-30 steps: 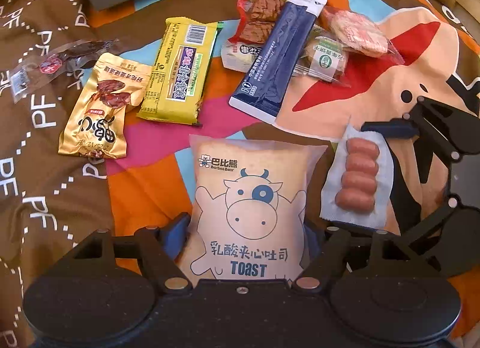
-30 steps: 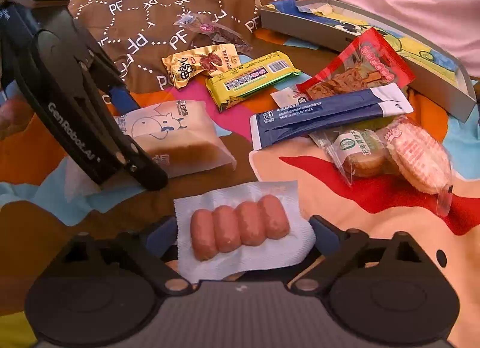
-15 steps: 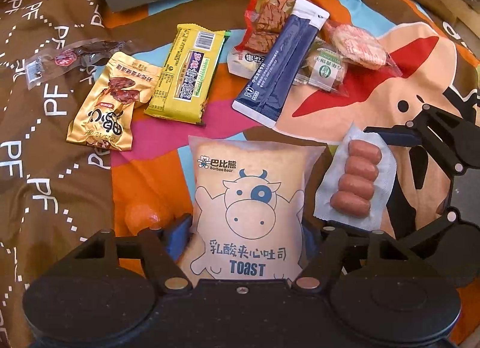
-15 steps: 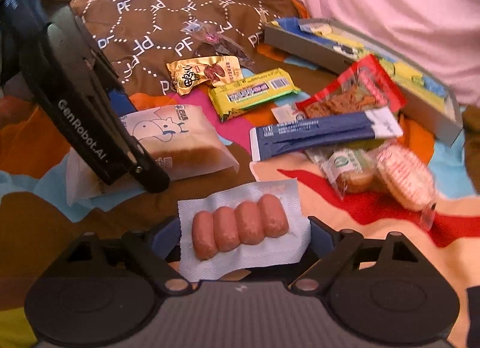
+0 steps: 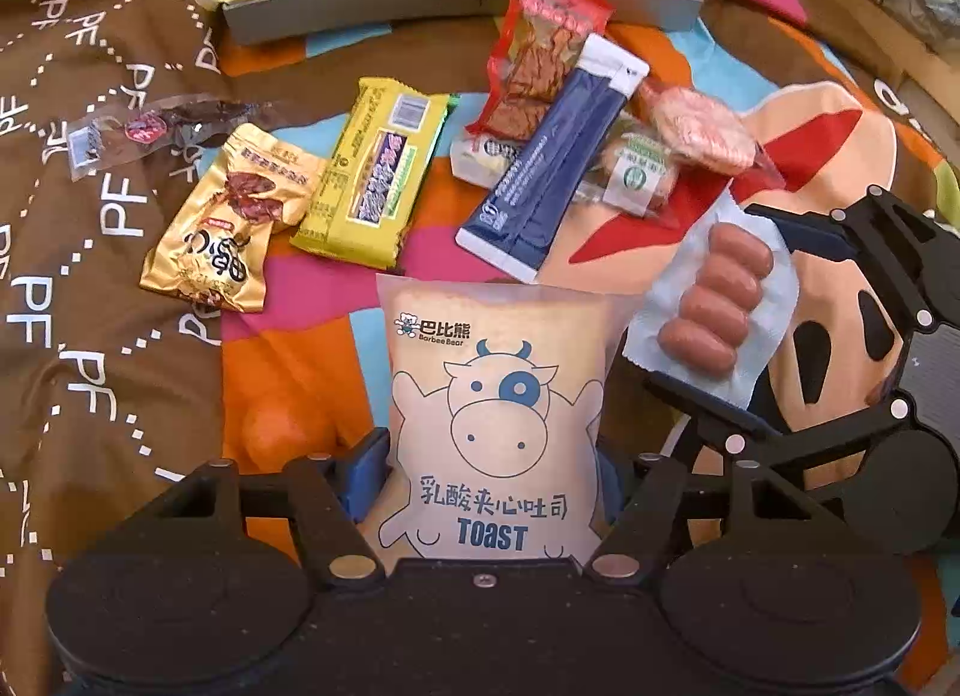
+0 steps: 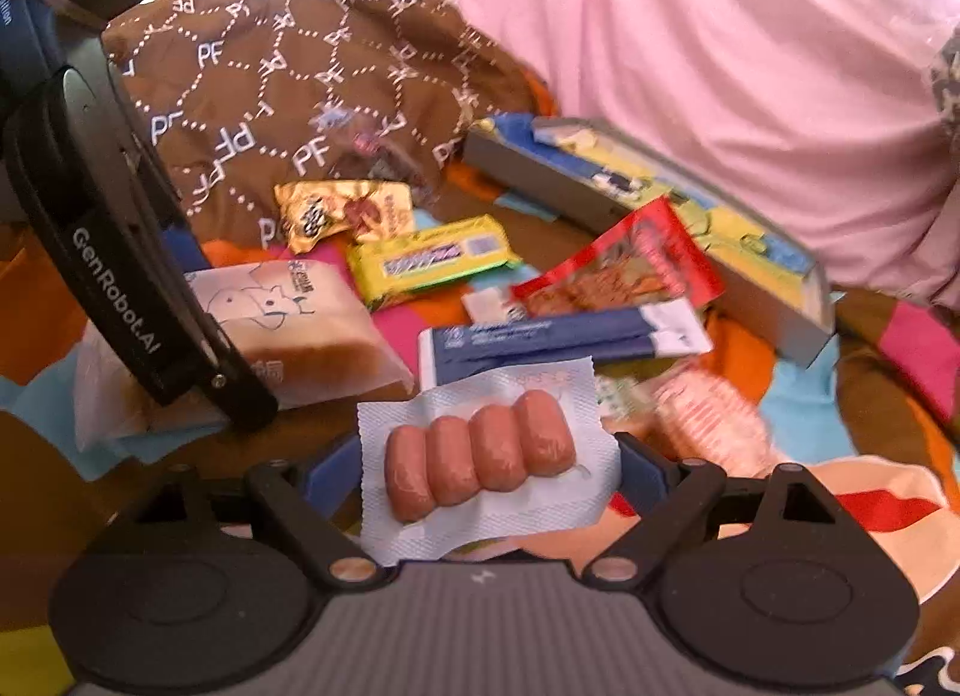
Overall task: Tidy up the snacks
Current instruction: 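Grasp the sausages on white paper with the right tool while the left tool holds the toast bag, then carry the toast bag and sausages with both tools over the grey tray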
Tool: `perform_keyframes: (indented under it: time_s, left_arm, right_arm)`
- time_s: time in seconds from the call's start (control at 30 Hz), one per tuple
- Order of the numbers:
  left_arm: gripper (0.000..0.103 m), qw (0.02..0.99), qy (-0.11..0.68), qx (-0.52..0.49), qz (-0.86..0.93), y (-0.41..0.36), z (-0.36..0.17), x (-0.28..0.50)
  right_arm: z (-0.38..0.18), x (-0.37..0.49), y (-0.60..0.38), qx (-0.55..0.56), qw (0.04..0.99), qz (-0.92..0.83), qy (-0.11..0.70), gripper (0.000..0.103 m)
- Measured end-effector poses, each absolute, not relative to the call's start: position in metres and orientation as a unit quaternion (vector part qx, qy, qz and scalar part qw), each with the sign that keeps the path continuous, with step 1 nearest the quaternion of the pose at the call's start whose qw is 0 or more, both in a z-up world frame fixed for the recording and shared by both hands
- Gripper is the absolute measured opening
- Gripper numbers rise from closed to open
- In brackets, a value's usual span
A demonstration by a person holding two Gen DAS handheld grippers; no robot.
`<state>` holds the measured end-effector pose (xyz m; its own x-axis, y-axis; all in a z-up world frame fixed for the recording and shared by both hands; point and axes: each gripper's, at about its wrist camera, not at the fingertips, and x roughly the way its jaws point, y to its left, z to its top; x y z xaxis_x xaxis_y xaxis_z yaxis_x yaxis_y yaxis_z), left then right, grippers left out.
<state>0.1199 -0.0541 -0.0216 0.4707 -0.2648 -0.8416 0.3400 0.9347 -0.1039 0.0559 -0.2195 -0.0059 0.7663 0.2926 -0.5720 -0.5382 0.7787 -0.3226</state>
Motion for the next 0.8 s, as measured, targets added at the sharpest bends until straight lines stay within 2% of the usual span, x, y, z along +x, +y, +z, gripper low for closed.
perform_keyframes:
  time_s: [0.47,0.8]
  left_arm:
    - [0.068,0.900,0.405,-0.032,-0.160,-0.044,0.016,0.141]
    - [0.068,0.937,0.312,-0.037,-0.152,-0.059,0.081,0.229]
  right_arm:
    - [0.024,0.070,-0.233,-0.211,0.943,0.183,0.179,0.091]
    - [0.074,0.160,-0.247,-0.157,0.965,0.154,0.145,0.092]
